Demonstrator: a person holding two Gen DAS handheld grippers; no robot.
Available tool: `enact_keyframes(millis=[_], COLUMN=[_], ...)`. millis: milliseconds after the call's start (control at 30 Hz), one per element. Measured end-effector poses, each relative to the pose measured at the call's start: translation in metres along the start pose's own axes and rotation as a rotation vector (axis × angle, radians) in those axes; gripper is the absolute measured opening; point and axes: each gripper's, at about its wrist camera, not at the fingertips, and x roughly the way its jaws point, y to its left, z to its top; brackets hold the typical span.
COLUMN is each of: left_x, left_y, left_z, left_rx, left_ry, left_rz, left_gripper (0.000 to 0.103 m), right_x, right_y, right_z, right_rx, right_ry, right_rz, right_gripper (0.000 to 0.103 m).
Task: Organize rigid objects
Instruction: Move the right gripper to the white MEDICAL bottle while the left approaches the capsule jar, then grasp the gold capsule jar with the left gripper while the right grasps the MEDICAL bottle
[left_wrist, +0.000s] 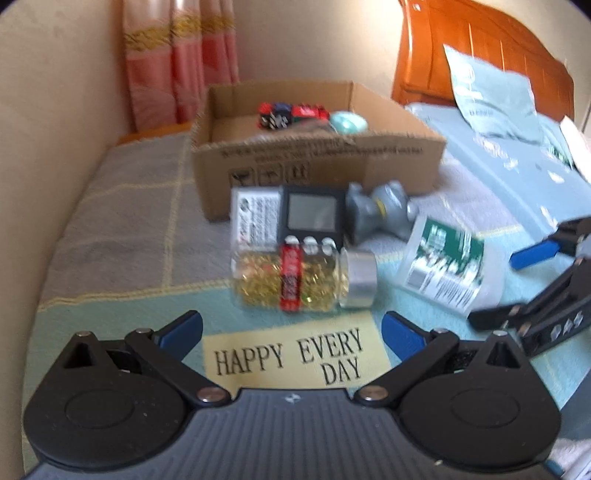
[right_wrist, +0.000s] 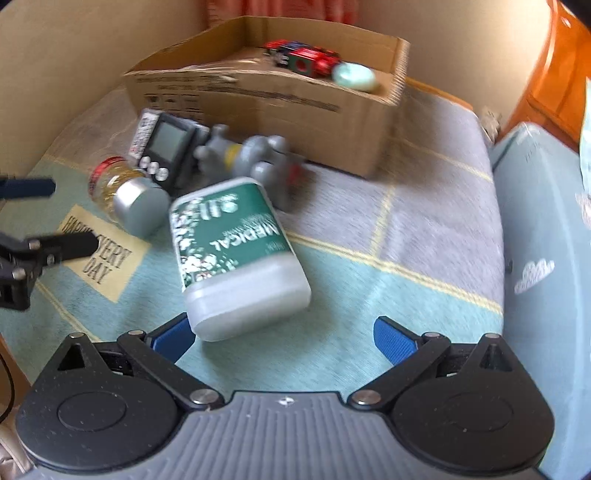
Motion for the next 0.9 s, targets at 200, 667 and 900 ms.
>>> enact_keyframes(millis=[200,667,900], left_x=[0.015,0.031,0.036], left_y=[-0.008,-0.008,-0.007], left_z=[-0.005,-0.005,0.006], left_rx=[0.03,0.032,0.047], left_ry=[0.053,-0.003,0.003], left_rz=[0.004,-0.008,0.005], left_gripper=[0.102,0.103,0.102], right_x=[0.003,0.009,0.009], right_y=[-0.021,-0.028,-0.02], right_z=[-0.009,-0.011,-0.01], right_rx=[0.05,0.036,0.001], right_ry=[0.008,-0.033,-0.041], right_rz=[-0.064,-0.044,-0.025], right_gripper=[0.103,0.103,0.103])
